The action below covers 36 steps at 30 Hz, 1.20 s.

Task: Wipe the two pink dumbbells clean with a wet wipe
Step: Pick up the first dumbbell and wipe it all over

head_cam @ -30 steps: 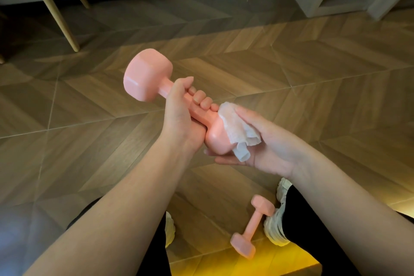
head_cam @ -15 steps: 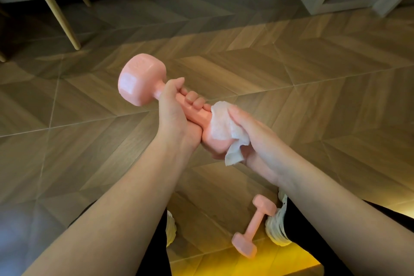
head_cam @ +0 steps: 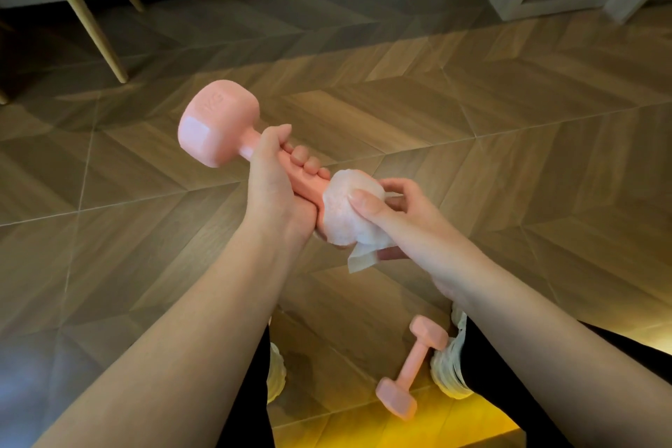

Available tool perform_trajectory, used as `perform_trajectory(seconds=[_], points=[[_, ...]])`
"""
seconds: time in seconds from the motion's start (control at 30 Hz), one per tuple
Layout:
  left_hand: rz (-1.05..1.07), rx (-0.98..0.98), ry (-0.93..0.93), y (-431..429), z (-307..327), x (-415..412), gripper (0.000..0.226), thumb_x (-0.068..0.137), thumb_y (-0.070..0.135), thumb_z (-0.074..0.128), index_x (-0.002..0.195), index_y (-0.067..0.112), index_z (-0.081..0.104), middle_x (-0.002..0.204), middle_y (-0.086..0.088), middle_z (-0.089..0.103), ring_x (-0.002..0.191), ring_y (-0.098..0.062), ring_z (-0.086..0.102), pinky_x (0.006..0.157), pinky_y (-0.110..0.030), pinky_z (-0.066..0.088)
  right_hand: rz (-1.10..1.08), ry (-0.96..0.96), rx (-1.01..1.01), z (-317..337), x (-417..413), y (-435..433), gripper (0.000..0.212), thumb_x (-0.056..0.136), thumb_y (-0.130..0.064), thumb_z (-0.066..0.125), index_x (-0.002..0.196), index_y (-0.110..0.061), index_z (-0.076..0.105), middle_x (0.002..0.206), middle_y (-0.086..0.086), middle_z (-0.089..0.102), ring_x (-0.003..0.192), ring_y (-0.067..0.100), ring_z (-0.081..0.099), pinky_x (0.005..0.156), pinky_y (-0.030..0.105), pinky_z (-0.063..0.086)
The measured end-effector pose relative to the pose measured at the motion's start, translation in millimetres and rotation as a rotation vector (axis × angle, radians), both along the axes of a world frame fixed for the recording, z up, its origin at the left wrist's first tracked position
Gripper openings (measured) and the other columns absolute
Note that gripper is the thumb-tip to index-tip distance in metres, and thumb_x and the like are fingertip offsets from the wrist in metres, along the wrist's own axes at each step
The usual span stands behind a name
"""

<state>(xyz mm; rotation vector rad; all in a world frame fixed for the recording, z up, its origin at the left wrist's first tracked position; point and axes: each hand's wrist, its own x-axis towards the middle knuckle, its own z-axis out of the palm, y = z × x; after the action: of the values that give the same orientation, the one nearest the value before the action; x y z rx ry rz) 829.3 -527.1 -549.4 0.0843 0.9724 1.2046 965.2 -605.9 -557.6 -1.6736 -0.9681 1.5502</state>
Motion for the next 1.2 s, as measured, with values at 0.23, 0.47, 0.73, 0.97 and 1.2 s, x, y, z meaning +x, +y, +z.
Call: perform_trajectory(seconds=[0.23, 0.47, 0.73, 0.97, 1.2], points=[[-0.012, 0.049, 0.137, -2.6, -5.4, 2.0, 0.032, 0.091, 0.019, 0.058, 0.067, 0.019, 0.037, 0.050, 0.006, 0.035, 0.041, -0.011, 0.035, 0.046, -0.023, 0.037, 0.124, -0.019, -0.132, -0.6, 8.6, -2.2, 0.073, 0.074, -0.077, 0.058, 0.100, -0.010, 0.068, 0.083, 0.003, 0.067, 0.072, 0.012, 0.059, 0.066, 0.025, 0.047], [-0.009, 0.056, 0.151, -1.3, -4.4, -1.6, 0.032, 0.092, 0.018, 0.057, 0.067, 0.019, 0.038, 0.049, 0.006, 0.035, 0.042, -0.011, 0.035, 0.047, -0.023, 0.036, 0.013, 0.393, -0.292, -1.1, 13.9, -0.3, 0.026, 0.075, -0.042, 0.072, 0.084, -0.017, 0.070, 0.072, 0.000, 0.068, 0.058, 0.010, 0.059, 0.051, 0.020, 0.047], [-0.013, 0.025, 0.181, 0.9, -9.4, -13.3, 0.032, 0.090, 0.017, 0.059, 0.065, 0.020, 0.039, 0.049, 0.006, 0.038, 0.041, -0.011, 0.036, 0.046, -0.021, 0.037, -0.193, 0.174, -0.020, 1.6, 29.8, 3.3, 0.019, 0.094, -0.019, 0.064, 0.075, -0.017, 0.066, 0.075, 0.001, 0.073, 0.070, 0.015, 0.067, 0.067, 0.029, 0.053], [-0.061, 0.007, 0.251, -3.8, -14.0, -10.2, 0.032, 0.090, 0.018, 0.060, 0.065, 0.019, 0.039, 0.048, 0.006, 0.039, 0.042, -0.011, 0.036, 0.045, -0.020, 0.037, -0.219, 0.992, 0.044, 16.4, 23.6, 5.7, 0.025, 0.087, -0.013, 0.059, 0.110, -0.007, 0.068, 0.094, 0.007, 0.075, 0.080, 0.013, 0.074, 0.061, 0.023, 0.058], [-0.050, 0.019, 0.122, -5.8, -6.5, 0.9, 0.034, 0.093, 0.014, 0.057, 0.067, 0.018, 0.036, 0.050, 0.004, 0.036, 0.043, -0.010, 0.034, 0.047, -0.021, 0.032, -0.212, 0.349, -0.013, -8.6, 19.5, 3.5, 0.015, 0.088, -0.002, 0.067, 0.098, -0.011, 0.065, 0.096, 0.005, 0.071, 0.080, 0.013, 0.069, 0.065, 0.025, 0.055]])
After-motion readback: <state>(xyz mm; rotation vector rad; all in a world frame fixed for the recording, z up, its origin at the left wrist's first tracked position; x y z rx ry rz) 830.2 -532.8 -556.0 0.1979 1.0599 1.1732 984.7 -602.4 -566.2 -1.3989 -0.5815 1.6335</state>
